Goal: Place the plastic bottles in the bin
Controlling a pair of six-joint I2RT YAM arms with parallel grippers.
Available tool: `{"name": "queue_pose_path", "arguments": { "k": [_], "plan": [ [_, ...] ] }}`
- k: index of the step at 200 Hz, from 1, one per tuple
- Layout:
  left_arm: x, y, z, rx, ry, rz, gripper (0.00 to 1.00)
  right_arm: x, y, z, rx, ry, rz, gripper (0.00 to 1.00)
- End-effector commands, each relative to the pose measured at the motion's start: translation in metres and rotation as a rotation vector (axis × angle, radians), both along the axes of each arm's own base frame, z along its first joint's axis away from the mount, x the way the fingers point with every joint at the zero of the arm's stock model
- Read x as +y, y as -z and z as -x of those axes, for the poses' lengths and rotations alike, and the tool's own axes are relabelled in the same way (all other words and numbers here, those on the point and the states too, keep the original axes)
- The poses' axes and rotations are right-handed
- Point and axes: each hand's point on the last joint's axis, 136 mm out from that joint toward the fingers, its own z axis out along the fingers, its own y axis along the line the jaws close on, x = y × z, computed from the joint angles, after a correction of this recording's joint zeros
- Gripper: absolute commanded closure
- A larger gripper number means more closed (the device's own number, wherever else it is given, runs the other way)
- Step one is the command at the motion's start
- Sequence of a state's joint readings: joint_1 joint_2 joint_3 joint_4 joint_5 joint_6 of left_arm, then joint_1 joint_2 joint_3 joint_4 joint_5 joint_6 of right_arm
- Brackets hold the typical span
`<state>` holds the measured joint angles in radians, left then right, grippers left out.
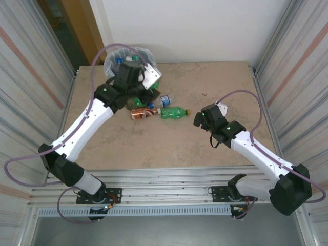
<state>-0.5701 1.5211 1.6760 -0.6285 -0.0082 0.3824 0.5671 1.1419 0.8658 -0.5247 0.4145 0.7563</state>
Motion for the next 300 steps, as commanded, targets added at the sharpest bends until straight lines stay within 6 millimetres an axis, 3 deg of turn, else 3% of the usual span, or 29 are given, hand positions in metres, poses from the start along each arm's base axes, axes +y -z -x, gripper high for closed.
{"name": "queue_pose_path", "arguments": {
  "k": [1,24,55,79,130,159,222,300],
  "plan": [
    [0.018,-0.054,-0.03,-0.212,-0.017,0.007,0.67,-0.003,-0.013,0.001,-0.023,0.022,-0.032,0.02],
    [0.033,-0.072,-0.055,-0.298,-0.042,-0.012,0.67,-0.005,-0.014,0.004,-0.025,0.029,-0.037,0.02],
    [0.058,-0.082,-0.088,-0.344,-0.096,-0.022,0.66,-0.007,-0.016,0.007,-0.029,0.035,-0.043,0.02],
    [0.079,-0.082,-0.113,-0.334,-0.171,0.027,0.67,-0.008,-0.017,0.008,-0.033,0.041,-0.047,0.02],
    [0.103,-0.078,-0.158,-0.333,-0.315,0.18,0.67,-0.005,-0.016,0.009,-0.025,0.033,-0.049,0.02],
    [0.118,-0.063,-0.178,-0.265,-0.425,0.268,0.67,-0.006,-0.018,0.012,-0.028,0.037,-0.045,0.02],
    [0.128,-0.016,-0.194,-0.144,-0.557,0.301,0.63,-0.01,-0.02,0.016,-0.033,0.044,-0.038,0.02],
    [0.143,0.019,-0.189,-0.058,-0.658,0.256,0.59,-0.008,-0.019,0.014,-0.033,0.039,-0.04,0.02]
  ]
}}
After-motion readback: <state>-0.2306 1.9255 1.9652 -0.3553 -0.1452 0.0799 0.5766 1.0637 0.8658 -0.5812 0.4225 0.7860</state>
